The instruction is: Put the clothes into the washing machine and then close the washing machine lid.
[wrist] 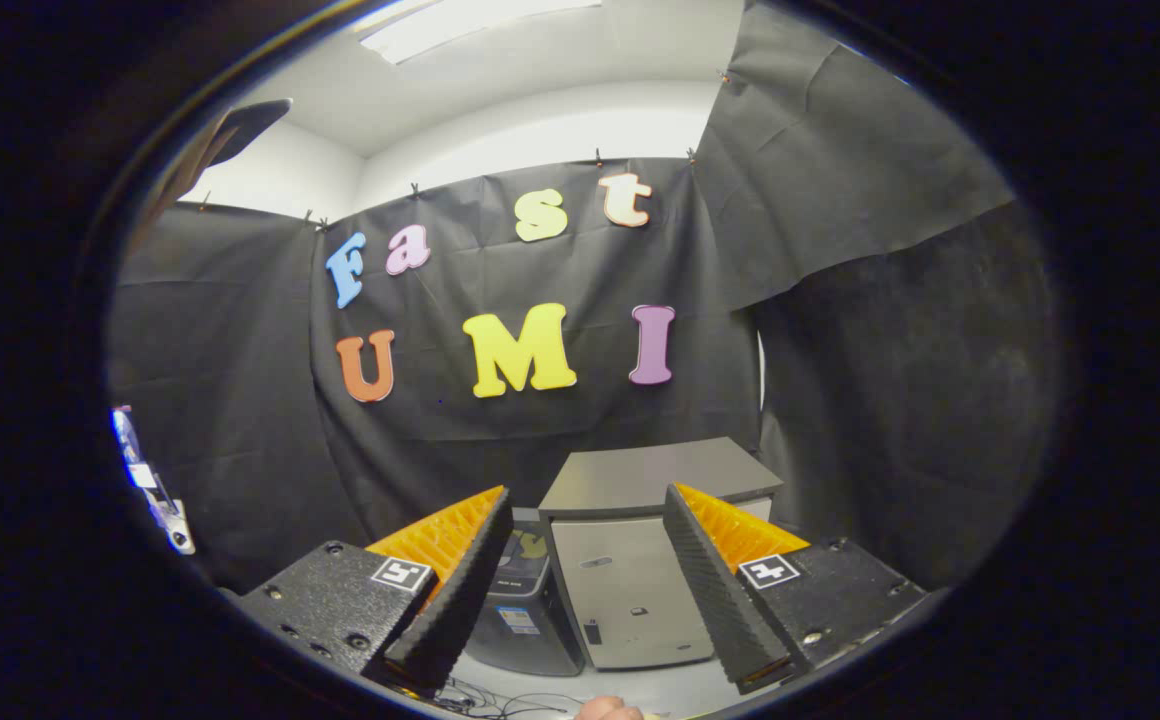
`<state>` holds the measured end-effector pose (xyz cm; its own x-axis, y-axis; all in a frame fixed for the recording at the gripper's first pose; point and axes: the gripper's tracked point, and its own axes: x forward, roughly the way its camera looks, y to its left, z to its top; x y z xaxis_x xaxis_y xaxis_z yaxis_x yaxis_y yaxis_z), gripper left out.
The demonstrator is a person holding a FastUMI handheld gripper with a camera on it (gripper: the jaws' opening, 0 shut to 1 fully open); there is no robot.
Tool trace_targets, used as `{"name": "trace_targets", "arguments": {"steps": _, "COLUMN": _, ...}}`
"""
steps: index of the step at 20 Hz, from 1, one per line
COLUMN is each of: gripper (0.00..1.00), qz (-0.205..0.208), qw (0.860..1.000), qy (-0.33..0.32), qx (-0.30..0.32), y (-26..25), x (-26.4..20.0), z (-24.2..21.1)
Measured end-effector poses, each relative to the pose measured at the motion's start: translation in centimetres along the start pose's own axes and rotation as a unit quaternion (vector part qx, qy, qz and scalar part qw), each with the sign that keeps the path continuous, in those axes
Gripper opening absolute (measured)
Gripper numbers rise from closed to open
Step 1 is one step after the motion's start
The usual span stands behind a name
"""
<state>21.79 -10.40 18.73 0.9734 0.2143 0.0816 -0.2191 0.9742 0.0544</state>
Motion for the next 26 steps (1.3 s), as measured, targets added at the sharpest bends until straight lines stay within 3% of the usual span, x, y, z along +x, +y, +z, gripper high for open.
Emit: {"name": "trace_targets", "arguments": {"steps": 26, "gripper": 0.97, "qz": 0.007, "qw": 1.000, "qy": 0.006, "qx": 0.003, "y": 1.3, "x": 0.4, "z": -0.5}}
